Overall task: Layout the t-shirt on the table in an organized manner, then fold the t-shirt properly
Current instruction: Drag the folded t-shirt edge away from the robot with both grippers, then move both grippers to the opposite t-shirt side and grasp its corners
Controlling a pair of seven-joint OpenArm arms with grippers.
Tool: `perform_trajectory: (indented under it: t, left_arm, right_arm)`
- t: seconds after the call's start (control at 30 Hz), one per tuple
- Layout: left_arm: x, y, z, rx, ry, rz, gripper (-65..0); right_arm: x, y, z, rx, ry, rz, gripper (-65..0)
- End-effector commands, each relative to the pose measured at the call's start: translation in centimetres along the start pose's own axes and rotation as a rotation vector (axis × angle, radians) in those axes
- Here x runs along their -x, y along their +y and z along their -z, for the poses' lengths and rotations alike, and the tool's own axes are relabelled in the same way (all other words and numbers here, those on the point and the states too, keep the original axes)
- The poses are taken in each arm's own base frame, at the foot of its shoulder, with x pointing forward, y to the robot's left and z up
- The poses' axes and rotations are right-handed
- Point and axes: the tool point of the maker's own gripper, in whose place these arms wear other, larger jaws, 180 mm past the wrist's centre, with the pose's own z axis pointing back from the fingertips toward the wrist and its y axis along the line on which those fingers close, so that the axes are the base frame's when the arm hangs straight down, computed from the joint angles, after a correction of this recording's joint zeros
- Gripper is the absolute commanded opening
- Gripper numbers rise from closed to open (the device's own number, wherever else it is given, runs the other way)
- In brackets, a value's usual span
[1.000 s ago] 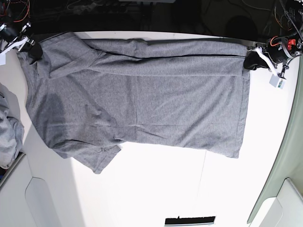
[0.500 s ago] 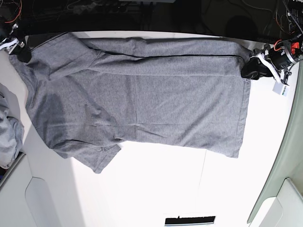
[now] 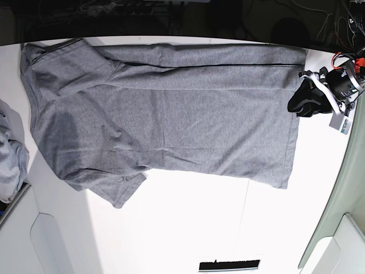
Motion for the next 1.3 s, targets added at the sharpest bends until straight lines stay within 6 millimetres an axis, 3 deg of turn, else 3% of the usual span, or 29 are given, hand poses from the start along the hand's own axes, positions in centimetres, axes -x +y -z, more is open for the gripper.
perform_trajectory:
  t: [0.0, 0.13, 0.3, 0.4, 0.57, 0.67, 0.9, 1.03, 1.13, 1.27]
  left_arm:
    - [-2.0, 0.0, -0.4, 0.009, -0.063, 0.026, -35.2]
    - [-3.3, -0.5, 0.3, 0.029, -0.088, 0.047, -34.3]
    - [-2.8, -2.3, 2.2, 0.072, -0.033, 0.108, -34.3]
    - [-2.5, -2.1, 3.3, 0.045, -0.006, 0.154, -34.2]
    - [-4.0, 0.6, 4.1, -0.012, -0.043, 0.133, -22.9]
    - [-5.5, 2.8, 5.0, -0.039, -0.075, 0.089, -22.9]
    - [-8.4, 9.5, 8.3, -0.106, -0.134, -0.119, -22.9]
    - [-8.0, 13.3, 10.7, -0.191, -0.135, -0.217, -22.9]
    - [-7.5, 16.2, 11.5, -0.307, -0.151, -0.271, -22.9]
    - [-6.6, 17.3, 12.4, -0.370, -0.133, -0.301, -22.9]
  right_arm:
    - [-3.3, 0.7, 0.5, -0.021, -0.088, -0.035, -41.8]
    - [-5.5, 3.0, 4.7, -0.048, -0.122, -0.086, -41.8]
    - [-7.3, 6.7, 11.7, -0.086, -0.091, -0.137, -41.8]
    - [-8.6, 6.6, 15.3, 0.000, -0.064, -0.142, -41.0]
    - [-8.6, 5.2, 19.2, 0.078, 0.006, -0.099, -27.5]
    - [-7.3, 4.5, 20.3, 0.078, 0.048, -0.037, -27.3]
    - [-2.8, 5.4, 21.2, 0.007, 0.150, -0.005, -27.3]
    - [-1.6, 5.1, 21.1, 0.011, 0.175, 0.004, -27.4]
    - [-0.4, 4.7, 20.8, 0.018, 0.195, 0.006, -27.4]
    - [2.1, 4.0, 20.2, 0.027, 0.234, 0.016, -27.4]
